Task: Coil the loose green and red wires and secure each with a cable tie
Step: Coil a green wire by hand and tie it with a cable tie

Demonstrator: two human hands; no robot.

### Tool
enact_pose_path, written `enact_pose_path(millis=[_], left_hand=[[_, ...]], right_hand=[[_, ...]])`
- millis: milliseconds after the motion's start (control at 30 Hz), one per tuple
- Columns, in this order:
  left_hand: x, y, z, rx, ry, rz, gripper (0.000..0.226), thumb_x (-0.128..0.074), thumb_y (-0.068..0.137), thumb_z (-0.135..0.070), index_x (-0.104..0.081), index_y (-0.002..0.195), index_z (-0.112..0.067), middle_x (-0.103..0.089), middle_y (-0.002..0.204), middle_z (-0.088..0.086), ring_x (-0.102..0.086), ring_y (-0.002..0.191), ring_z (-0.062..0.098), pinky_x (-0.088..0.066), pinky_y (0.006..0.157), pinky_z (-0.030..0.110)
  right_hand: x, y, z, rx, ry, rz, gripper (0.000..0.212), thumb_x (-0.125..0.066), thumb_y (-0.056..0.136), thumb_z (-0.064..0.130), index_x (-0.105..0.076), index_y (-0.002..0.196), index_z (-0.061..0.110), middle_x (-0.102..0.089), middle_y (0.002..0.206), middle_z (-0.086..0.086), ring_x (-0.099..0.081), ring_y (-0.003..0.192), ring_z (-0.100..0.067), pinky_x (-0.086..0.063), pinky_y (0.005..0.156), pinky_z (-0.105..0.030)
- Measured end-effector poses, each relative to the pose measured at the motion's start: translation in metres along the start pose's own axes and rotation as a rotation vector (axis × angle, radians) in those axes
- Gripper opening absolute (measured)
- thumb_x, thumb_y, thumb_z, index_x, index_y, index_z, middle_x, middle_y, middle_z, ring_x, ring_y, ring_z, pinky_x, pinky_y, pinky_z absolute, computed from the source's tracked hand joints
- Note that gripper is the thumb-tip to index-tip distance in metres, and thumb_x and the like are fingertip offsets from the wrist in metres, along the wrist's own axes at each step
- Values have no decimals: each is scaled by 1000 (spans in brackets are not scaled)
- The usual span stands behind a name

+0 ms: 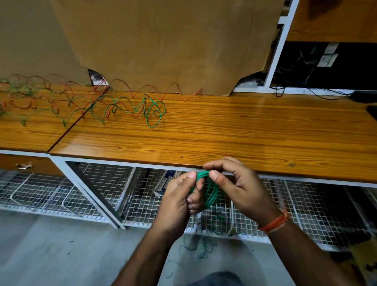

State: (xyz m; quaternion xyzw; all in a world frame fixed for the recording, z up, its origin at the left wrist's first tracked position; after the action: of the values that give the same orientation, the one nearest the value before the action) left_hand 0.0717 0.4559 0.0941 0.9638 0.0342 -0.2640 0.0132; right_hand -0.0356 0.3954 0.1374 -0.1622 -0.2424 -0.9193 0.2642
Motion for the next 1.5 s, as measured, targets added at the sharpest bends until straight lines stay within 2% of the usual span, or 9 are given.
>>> enact_pose_path(millis=[200, 300, 400, 600, 867, 1033, 1167, 1333, 1500], left_hand=[[-6, 1, 2, -11, 8, 1, 32, -45, 101, -34, -51, 77, -14, -34, 53, -5, -23, 46, 9, -14, 50, 29], [-8, 1, 6, -2, 13, -12, 32, -46, 100, -34, -54, 77, -12, -33, 51, -2, -25, 47, 11, -20, 50, 27], [-11, 3, 11, 41, -98, -8, 39, -47, 99, -36, -62, 78, -7, -37, 48, 0, -29, 46, 14, -26, 49, 25], [-26, 0, 16, 175, -300, 123, 72, -19, 105, -50, -70, 83, -5, -39, 44, -4, -32, 44, 10, -27, 50, 24], [-28, -2, 15, 188, -357, 177, 28, -46, 100, -30, -60, 85, -11, -30, 50, -11, -18, 46, 8, -23, 47, 21], [-17, 1, 14, 162, -442, 83, 26, -46, 100, -26, -55, 78, -16, -32, 49, -12, -16, 43, 5, -18, 41, 17], [20, 3, 3, 88, -603, -130, 38, -34, 107, -22, -53, 74, -17, -32, 47, -10, -20, 39, 2, -18, 39, 16], [71, 1, -27, -70, -653, -281, 27, -42, 98, -18, -52, 73, -20, -32, 48, -10, -22, 40, 3, -18, 41, 16], [84, 1, -22, -88, -538, -375, 28, -38, 106, -22, -49, 81, -19, -36, 53, -11, -33, 43, 3, -27, 43, 16]], right_hand=[[-27, -13, -31, -397, 514, 105, 40, -46, 102, 46, -63, 79, 19, -53, 70, -2, -52, 72, -18, -42, 71, -33], [-29, -12, -34, -411, 586, 62, 48, -47, 102, 48, -55, 71, 12, -39, 61, 0, -41, 66, -21, -38, 68, -33], [-28, -10, -34, -387, 626, 27, 61, -50, 100, 49, -52, 86, -10, -37, 70, -12, -38, 67, -20, -39, 69, -35], [-24, -11, -31, -361, 618, -5, 51, -52, 98, 56, -53, 83, 7, -41, 76, -13, -40, 66, -19, -37, 70, -41], [-28, -12, -29, -312, 650, -20, 62, -46, 101, 45, -47, 86, -15, -37, 65, -3, -36, 64, -16, -37, 65, -28], [-26, -16, -31, -254, 506, 24, 40, -43, 104, 38, -60, 87, 7, -55, 73, 0, -50, 71, -14, -43, 69, -27], [-20, -38, -68, -339, 376, 99, 10, -65, 98, 19, -67, 103, 12, -62, 80, 7, -57, 75, -9, -49, 68, -22], [12, -77, -114, -437, 233, -4, 19, -76, 91, 14, -73, 96, 32, -70, 85, 0, -66, 81, -17, -53, 72, -28], [26, -73, -73, -226, 52, -27, 17, -74, 91, 15, -78, 91, 32, -71, 94, 4, -68, 93, -16, -56, 80, -30]])
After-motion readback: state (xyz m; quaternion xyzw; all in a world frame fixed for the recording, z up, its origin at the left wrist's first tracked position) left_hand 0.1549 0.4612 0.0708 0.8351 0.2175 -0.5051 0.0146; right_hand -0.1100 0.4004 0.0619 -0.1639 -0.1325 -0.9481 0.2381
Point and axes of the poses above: each hand's wrist, its own y-axis towards the middle knuckle, its own x-axis out of the back of the hand, z = x × y, the point moved 10 cm from there along y, towards the middle knuckle
